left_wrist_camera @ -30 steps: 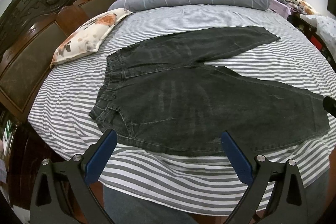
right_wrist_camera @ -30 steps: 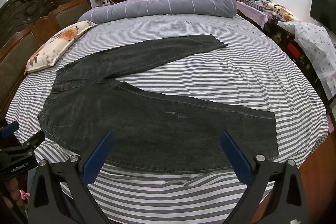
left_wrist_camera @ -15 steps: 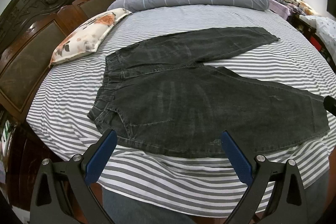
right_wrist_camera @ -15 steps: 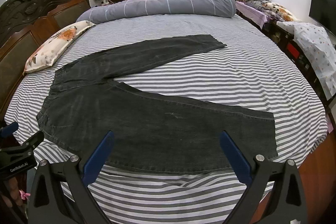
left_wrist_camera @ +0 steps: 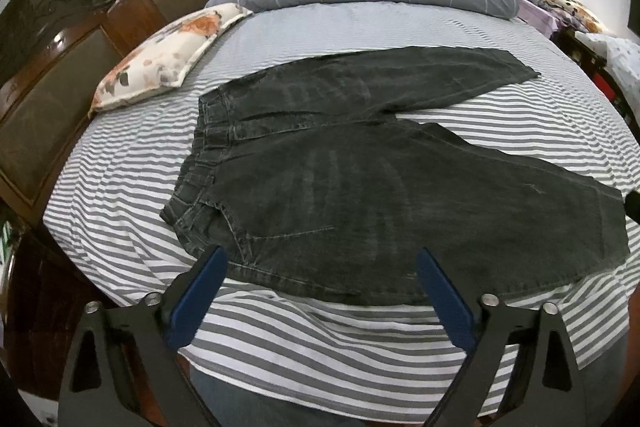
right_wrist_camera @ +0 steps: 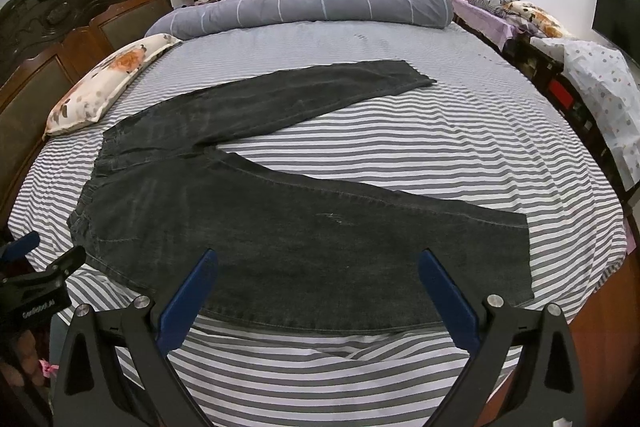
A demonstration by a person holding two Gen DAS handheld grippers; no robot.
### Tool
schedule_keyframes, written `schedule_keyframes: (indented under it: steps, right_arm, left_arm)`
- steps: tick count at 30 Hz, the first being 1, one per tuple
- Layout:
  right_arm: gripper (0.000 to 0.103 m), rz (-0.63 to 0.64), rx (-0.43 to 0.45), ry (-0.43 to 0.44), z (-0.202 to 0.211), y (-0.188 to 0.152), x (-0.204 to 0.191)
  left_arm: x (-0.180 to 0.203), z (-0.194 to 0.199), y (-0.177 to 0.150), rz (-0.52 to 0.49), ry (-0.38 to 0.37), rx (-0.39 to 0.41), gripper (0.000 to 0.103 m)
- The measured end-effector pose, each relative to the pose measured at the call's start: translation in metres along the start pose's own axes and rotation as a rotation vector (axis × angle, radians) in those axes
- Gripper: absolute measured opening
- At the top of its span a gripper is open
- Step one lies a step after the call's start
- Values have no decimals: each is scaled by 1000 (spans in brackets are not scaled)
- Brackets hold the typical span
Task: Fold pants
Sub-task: 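Grasp the jeans waistband with the left tool while the right tool grasps a leg hem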
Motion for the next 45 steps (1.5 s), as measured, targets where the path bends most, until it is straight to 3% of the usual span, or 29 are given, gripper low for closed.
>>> schedule_keyframes:
  steps: [10, 14, 19, 26, 34, 45]
  right_arm:
    - [99, 26, -30, 27, -23, 14, -13]
    - [99, 29, -50, 25, -39, 22, -21]
    - [99, 43, -71, 20, -61, 32, -33]
    - [99, 80, -117, 0, -102, 49, -58]
    - [99, 119, -149, -9, -141, 62, -84]
    - [98, 186, -209, -2, -182, 56, -118]
  left_arm:
    - [-74, -31, 47, 112, 33, 44, 71]
    - [-115, -49, 74, 200, -53, 68, 59]
    - [-164, -78, 104, 295, -172, 123, 54]
    - [-213, -146, 125, 433, -294, 114, 42]
    - [-240, -225, 135, 545, -405, 89, 31]
    - [-256, -281, 154, 541, -401, 77, 31]
Point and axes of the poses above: each gripper's, at about its wrist camera, not at the fingertips, and z roughly against the way its jaws point, x to its right, y to its top, the point moved 6 cm from there along -z, roughly the way its jaws point, and after that the axes turned 2 degrees about -y, right-handed, at the moved point
